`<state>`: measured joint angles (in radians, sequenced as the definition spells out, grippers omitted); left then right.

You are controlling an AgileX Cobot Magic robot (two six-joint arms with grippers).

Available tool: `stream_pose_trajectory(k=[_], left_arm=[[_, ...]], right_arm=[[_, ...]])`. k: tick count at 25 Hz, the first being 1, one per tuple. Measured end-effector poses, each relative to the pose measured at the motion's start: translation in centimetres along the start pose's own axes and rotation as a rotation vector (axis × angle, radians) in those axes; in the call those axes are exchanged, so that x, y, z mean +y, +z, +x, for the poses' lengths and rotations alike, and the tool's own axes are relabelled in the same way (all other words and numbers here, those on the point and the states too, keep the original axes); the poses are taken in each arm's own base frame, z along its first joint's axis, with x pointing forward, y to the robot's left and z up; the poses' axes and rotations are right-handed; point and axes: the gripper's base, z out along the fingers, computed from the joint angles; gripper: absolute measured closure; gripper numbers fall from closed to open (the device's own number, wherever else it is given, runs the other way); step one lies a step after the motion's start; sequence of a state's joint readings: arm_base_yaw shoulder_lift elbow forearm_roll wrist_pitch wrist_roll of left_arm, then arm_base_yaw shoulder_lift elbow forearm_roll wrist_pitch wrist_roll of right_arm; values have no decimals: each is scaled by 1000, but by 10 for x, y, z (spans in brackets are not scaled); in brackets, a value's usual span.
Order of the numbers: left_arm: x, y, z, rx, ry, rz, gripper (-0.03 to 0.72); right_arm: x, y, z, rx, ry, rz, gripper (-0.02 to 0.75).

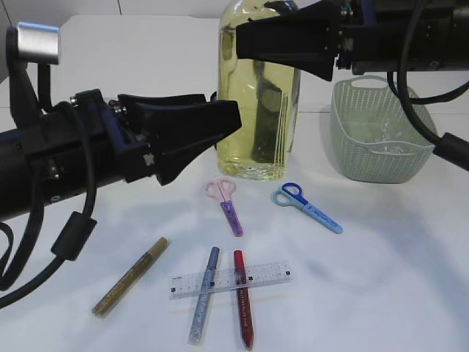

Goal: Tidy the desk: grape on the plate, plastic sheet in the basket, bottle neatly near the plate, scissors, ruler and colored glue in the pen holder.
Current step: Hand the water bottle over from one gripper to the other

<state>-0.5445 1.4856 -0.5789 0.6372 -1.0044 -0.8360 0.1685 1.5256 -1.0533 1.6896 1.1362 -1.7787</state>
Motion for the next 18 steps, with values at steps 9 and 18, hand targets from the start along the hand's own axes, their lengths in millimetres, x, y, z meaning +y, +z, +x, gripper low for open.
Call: stream_pose_trajectory(k=[9,18], left_arm=[[18,-5,5,13,-41,50,95],[24,14,4,78,-68,146,95]], right_arm=[[0,0,0,-1,1,0,279],[2,-1,-2,-4,10,0,279]])
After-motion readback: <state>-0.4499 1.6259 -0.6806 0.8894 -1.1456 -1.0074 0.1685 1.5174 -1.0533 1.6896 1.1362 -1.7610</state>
